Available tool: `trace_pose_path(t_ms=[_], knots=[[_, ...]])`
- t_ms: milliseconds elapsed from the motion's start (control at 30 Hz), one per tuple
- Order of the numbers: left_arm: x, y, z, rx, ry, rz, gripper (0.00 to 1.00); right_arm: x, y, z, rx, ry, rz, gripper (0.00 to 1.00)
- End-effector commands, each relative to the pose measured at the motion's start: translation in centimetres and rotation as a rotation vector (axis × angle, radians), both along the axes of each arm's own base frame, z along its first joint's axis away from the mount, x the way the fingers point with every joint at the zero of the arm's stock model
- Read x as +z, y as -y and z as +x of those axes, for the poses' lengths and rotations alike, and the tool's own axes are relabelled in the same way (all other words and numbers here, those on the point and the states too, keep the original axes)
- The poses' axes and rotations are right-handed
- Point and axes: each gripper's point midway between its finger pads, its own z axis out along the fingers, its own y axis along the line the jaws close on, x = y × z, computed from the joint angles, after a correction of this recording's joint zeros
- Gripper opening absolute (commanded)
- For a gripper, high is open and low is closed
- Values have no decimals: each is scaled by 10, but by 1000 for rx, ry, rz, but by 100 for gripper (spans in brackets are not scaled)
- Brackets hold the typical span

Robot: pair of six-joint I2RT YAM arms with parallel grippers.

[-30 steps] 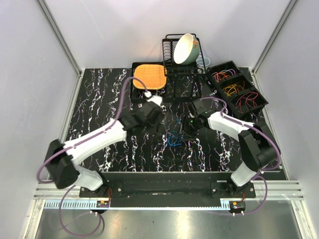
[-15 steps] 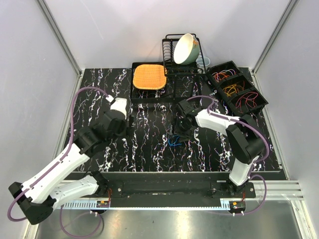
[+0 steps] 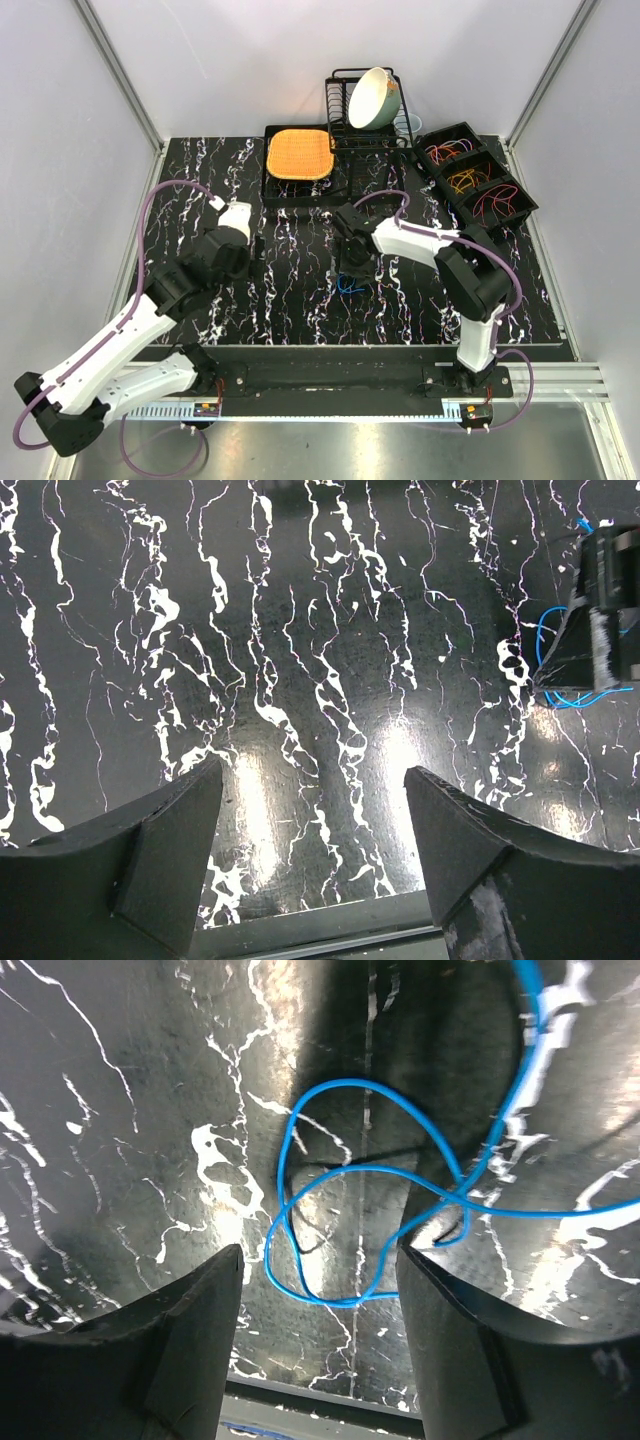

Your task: Untangle the cables

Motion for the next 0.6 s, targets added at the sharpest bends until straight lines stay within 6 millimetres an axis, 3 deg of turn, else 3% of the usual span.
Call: trace_pose_path(t_ms=[0,167,367,567], knots=[[13,-3,7,19,67,-17,77,-1,-3,3,10,21,-64,67],[15,-3,6,18,71,-25,77,-2,-3,4,21,38,-115,62],[16,-4,6,18,75,-26,77,-7,10,7,49,55,-236,52],[15,-4,6,19,73,-21,77,-9,10,5,66,57,-262,26]])
